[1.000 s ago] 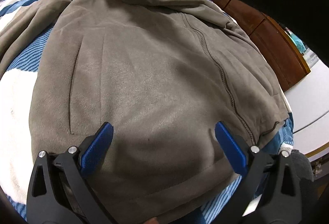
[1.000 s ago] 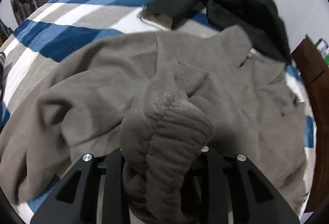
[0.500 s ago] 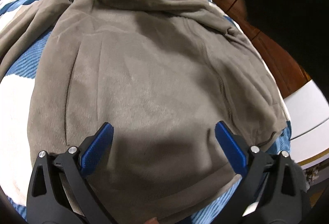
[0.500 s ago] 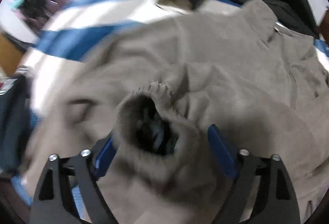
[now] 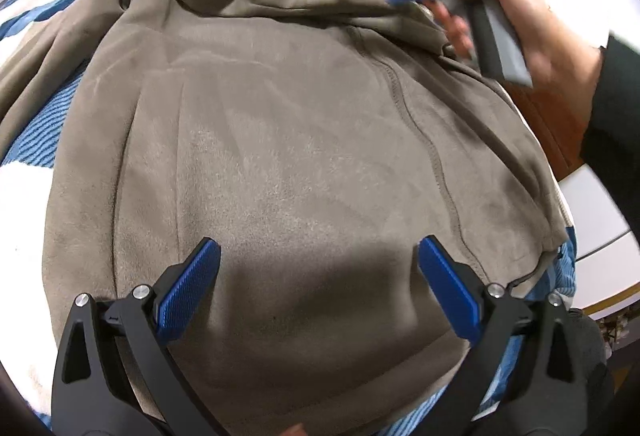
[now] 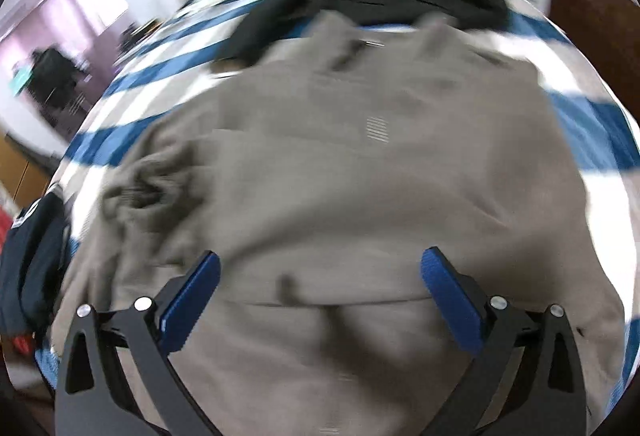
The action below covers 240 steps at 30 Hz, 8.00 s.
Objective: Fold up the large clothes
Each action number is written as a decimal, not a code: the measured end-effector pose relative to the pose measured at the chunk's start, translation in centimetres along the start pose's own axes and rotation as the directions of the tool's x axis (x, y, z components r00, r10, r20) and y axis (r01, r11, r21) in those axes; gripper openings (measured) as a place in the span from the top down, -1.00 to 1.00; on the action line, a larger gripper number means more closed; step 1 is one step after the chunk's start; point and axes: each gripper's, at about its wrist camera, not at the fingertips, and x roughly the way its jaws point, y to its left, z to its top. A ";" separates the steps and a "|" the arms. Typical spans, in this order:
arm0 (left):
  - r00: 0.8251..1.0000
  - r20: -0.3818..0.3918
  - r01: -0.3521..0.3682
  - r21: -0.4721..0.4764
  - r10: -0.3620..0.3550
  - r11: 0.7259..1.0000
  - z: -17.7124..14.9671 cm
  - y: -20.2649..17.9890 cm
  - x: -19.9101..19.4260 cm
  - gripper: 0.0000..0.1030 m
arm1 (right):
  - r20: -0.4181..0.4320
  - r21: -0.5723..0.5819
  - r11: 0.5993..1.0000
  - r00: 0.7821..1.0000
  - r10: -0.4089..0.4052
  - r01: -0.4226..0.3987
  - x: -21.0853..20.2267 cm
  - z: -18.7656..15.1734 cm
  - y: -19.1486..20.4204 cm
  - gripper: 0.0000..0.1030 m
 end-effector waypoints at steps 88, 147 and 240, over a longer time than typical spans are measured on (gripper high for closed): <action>0.940 0.340 -0.031 -0.018 0.036 0.999 28.9 -5.1 -7.1 0.86 | -0.116 -0.098 0.914 0.917 0.382 -0.393 -10.4 -28.2 3.0 -0.91; 0.956 0.292 0.073 -0.195 -0.013 0.978 1.3 0.2 -6.8 -0.80 | 0.180 -0.033 0.978 0.961 0.209 -0.207 -13.4 -23.9 1.4 -0.91; 0.987 0.130 -0.105 0.109 0.090 0.988 -2.3 -1.7 3.6 -0.87 | 0.016 0.343 0.939 1.000 -0.019 0.012 -1.3 3.0 -16.2 -0.91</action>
